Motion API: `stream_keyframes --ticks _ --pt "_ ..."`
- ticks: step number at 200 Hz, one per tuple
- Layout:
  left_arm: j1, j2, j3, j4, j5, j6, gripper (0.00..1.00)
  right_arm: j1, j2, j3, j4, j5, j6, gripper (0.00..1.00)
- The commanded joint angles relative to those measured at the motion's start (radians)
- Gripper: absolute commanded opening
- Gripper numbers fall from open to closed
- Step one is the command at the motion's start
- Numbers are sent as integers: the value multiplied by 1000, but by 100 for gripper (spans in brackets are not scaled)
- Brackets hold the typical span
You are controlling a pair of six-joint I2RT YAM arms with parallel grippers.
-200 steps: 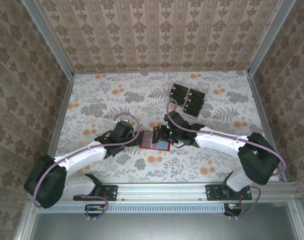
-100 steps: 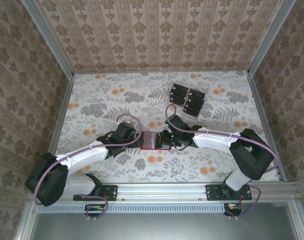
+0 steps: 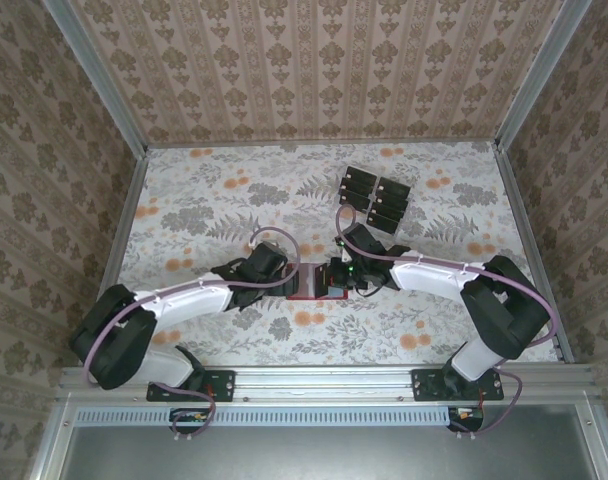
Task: Put the credit cards into the card holder
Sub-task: Insert the credit card into the card slot.
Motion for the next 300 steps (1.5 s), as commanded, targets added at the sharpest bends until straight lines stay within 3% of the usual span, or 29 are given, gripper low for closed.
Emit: stream_keyframes --ticks 1,70,185,300 --pt "-7 28 40 9 -15 30 100 -1 -68 1 7 -20 -3 0" --pt "-25 119 64 15 -40 45 100 -29 -152 -109 182 15 61 0" --pt "-41 122 21 -54 -99 8 100 -35 -88 -290 615 16 141 0" --pt "-42 104 1 -37 -99 -1 100 -14 33 -327 759 33 169 0"
